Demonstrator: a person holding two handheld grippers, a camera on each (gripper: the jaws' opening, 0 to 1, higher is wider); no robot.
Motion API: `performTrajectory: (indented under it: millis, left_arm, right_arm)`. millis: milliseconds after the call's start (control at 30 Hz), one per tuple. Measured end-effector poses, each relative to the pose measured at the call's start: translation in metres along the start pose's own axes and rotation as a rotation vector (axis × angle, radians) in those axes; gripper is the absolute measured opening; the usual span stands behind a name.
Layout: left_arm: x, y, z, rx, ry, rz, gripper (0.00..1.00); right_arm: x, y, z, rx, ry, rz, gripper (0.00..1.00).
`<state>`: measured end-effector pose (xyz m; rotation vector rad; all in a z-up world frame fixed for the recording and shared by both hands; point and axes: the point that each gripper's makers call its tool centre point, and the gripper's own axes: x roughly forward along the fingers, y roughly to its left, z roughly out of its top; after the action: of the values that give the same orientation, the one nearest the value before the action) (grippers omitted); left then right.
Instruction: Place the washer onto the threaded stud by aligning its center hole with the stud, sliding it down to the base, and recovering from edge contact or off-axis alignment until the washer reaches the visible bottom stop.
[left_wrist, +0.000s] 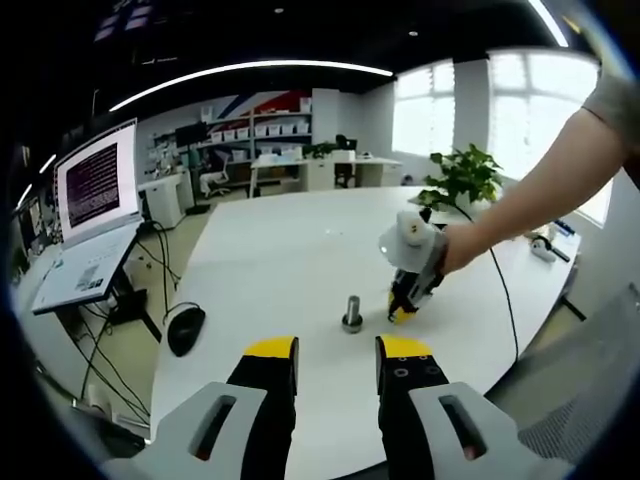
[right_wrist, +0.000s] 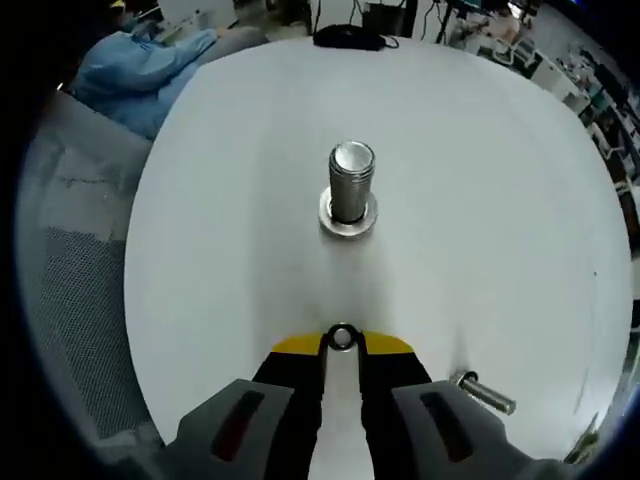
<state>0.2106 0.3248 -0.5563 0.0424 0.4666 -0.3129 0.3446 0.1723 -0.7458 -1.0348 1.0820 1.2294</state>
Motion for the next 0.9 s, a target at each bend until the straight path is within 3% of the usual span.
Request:
performTrajectory:
  millis: [200,433,533,667,900]
  left_arm:
    - [0.0001,-0.0005,-0.0005,0.001,0.003,-0.002,0.29]
    - [0.0000,-0.0007,0.0001,0.002,0.001,-0.004,0.29]
    - [0.0000,-0.0012,0.0000,0.005,0.003,-0.004,0.29]
    - [0.0001,-0.0012,-0.0004,0.005,0.004,-0.005,0.29]
    - [0.0005,-0.0006,-0.0019,0.006,0.010,-0.002,0.28]
  right_arm:
    - [0.0008,0.0002,0.0009,0.007,0.058,-0.007,0.14]
    - [0.0011,0.0024,0.0007,-0.029,0.068,-0.068,0.14]
    - [-0.0001,0.0005,-0.0001,-0.006,0.029,-0.068,0.14]
    - [-0.0013,-0.0022,-0.0021,0.141,-0.095,-0.044,0.14]
    - [-0.0012,-0.0028,-0.0043,0.147,-0.112,-0.044,0.14]
